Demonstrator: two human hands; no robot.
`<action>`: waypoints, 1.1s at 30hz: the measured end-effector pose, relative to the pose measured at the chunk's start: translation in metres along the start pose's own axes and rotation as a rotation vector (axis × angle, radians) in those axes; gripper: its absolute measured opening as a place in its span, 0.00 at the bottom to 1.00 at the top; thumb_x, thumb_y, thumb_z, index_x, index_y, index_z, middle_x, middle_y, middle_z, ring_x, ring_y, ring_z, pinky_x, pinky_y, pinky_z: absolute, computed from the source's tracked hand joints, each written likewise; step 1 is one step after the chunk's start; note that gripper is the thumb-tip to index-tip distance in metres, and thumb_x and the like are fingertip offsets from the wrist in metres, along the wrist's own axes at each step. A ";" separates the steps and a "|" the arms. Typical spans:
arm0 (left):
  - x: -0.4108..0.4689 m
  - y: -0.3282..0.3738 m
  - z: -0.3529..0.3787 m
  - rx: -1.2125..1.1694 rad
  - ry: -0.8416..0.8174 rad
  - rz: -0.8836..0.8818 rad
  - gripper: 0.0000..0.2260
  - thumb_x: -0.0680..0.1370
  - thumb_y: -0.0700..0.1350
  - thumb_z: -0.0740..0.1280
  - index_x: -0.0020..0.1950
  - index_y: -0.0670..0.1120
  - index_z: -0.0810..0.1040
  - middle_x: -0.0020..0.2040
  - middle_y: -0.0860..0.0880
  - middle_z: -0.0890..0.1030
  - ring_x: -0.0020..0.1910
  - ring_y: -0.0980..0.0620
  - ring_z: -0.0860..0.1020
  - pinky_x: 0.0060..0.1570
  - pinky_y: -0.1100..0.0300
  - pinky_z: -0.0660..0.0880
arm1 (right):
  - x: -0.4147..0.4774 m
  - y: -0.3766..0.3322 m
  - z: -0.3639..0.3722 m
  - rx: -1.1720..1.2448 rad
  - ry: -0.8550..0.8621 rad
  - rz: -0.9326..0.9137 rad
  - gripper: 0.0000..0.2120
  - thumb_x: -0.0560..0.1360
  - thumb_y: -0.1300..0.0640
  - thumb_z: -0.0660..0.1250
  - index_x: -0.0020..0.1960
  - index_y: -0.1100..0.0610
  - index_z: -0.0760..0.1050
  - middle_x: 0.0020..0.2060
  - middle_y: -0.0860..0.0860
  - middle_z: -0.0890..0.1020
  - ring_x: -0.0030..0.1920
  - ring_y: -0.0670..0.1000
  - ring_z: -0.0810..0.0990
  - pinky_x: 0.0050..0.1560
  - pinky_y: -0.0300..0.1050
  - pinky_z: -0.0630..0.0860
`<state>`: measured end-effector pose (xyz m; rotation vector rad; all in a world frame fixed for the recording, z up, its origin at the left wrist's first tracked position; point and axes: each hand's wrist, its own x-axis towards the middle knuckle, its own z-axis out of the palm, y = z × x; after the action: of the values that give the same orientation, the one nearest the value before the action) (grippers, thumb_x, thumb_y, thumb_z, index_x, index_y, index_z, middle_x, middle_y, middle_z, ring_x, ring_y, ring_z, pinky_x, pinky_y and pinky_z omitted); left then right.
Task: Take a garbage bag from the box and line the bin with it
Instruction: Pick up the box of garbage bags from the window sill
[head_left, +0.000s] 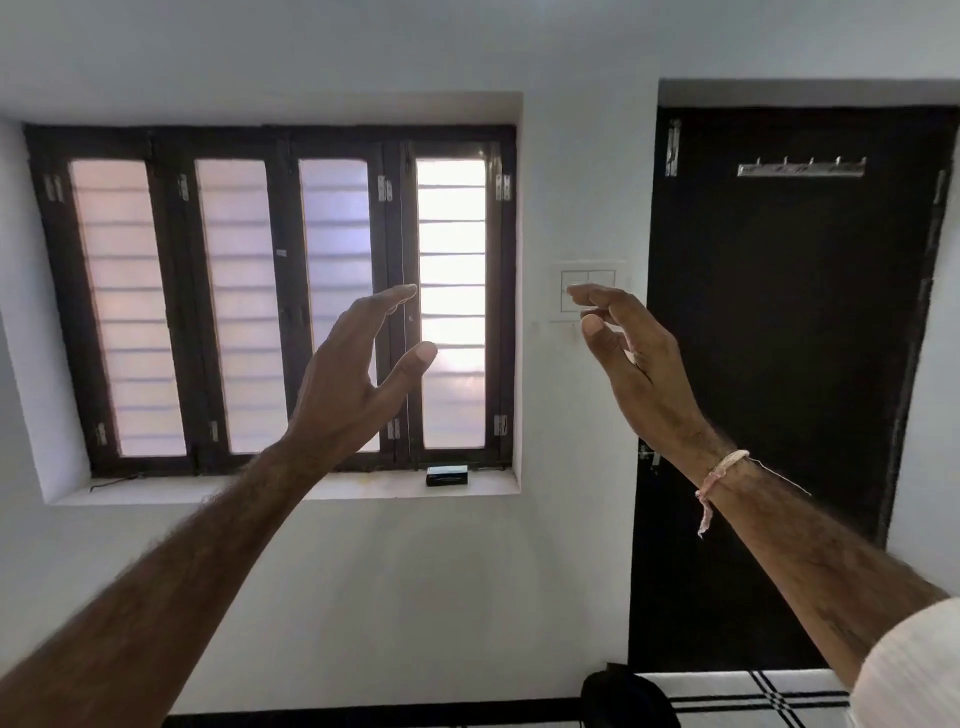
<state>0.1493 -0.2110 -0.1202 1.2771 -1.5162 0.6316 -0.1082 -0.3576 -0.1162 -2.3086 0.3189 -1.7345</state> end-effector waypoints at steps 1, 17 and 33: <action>0.000 -0.021 0.024 0.007 -0.016 -0.015 0.29 0.79 0.65 0.63 0.76 0.52 0.70 0.74 0.49 0.76 0.72 0.49 0.74 0.71 0.37 0.72 | 0.001 0.030 0.015 0.004 -0.016 0.013 0.16 0.84 0.46 0.58 0.70 0.45 0.73 0.68 0.39 0.75 0.65 0.32 0.74 0.60 0.26 0.67; -0.020 -0.294 0.265 0.019 -0.208 -0.410 0.28 0.78 0.61 0.67 0.75 0.48 0.73 0.71 0.48 0.78 0.68 0.49 0.77 0.64 0.42 0.77 | 0.007 0.351 0.227 0.118 -0.164 0.397 0.12 0.83 0.54 0.66 0.65 0.52 0.78 0.60 0.48 0.83 0.54 0.43 0.82 0.49 0.25 0.73; -0.072 -0.592 0.505 0.126 -0.606 -0.817 0.28 0.79 0.59 0.69 0.77 0.51 0.70 0.72 0.46 0.75 0.70 0.48 0.73 0.61 0.51 0.76 | -0.030 0.625 0.487 0.011 -0.421 0.964 0.18 0.80 0.51 0.70 0.69 0.51 0.77 0.57 0.49 0.82 0.49 0.45 0.82 0.44 0.31 0.78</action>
<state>0.5138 -0.7978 -0.4856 2.1286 -1.2343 -0.2227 0.3312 -0.9128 -0.4717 -1.8985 1.0886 -0.7594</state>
